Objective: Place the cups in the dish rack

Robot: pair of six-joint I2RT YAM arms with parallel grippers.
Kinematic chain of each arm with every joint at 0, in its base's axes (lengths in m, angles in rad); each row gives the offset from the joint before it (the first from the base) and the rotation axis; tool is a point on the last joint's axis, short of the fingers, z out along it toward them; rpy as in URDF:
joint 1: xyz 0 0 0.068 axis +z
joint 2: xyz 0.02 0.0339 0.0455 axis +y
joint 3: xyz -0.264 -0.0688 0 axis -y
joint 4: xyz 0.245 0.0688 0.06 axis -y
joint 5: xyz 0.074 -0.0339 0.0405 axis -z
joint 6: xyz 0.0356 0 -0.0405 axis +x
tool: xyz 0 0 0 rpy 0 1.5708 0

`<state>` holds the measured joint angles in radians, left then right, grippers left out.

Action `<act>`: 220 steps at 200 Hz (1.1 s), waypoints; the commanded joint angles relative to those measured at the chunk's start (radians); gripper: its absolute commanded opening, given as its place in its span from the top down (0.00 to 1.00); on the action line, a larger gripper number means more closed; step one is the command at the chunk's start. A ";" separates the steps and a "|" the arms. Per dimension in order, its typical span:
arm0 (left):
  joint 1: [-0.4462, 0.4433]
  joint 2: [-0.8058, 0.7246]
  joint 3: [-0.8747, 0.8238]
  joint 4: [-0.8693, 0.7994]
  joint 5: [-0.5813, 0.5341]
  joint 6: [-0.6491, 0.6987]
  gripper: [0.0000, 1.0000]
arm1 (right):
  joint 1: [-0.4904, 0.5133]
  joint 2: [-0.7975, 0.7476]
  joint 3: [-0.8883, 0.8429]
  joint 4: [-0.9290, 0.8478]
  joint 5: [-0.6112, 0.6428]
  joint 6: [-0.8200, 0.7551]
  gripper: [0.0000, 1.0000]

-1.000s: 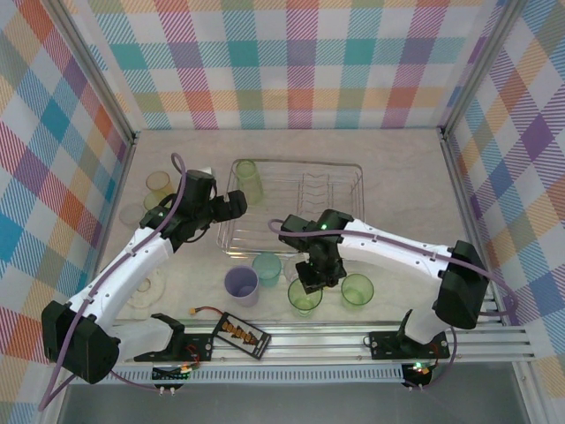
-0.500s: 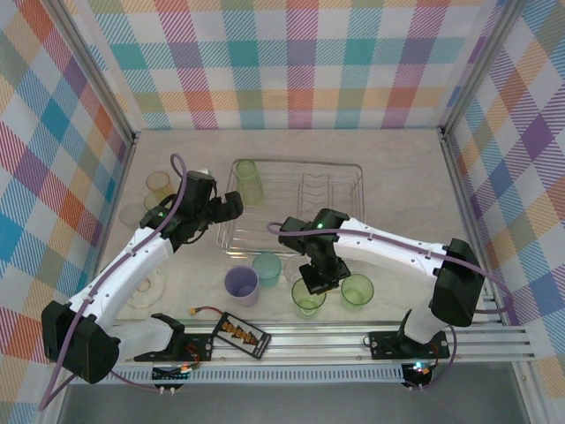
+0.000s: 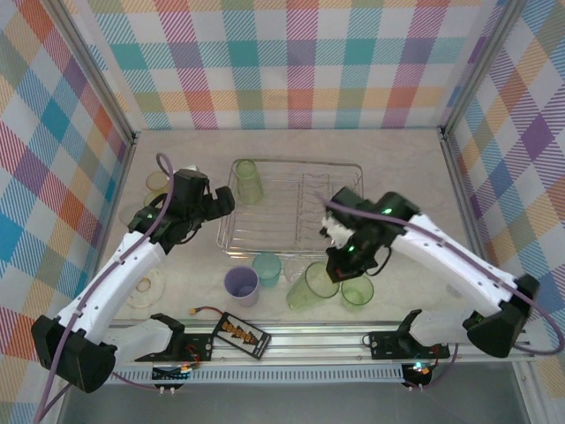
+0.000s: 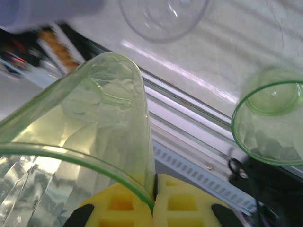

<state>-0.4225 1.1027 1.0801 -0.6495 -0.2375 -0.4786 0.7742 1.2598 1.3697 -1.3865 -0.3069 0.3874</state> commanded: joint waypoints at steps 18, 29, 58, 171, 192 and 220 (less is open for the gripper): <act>0.010 -0.102 -0.011 0.215 0.270 0.075 0.00 | -0.231 -0.073 0.129 0.111 -0.281 -0.090 1.00; 0.010 -0.145 -0.055 0.323 0.383 0.092 0.00 | -0.279 -0.053 0.164 0.170 -0.325 -0.092 1.00; 0.009 -0.208 -0.119 0.560 0.590 0.098 0.00 | -0.393 0.049 0.248 0.331 -0.487 -0.072 1.00; 0.006 -0.038 -0.091 0.902 0.963 -0.055 0.00 | -0.456 0.241 0.248 0.647 -0.970 0.009 1.00; 0.005 -0.009 -0.092 0.976 0.993 -0.108 0.00 | -0.456 0.243 0.233 0.669 -0.987 0.016 1.00; -0.005 0.007 -0.081 1.012 1.022 -0.123 0.02 | -0.455 0.269 0.238 0.669 -0.988 0.016 1.00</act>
<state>-0.4232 1.0988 0.9730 0.2676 0.7456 -0.5690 0.3115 1.5288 1.6047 -0.7647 -1.1957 0.4065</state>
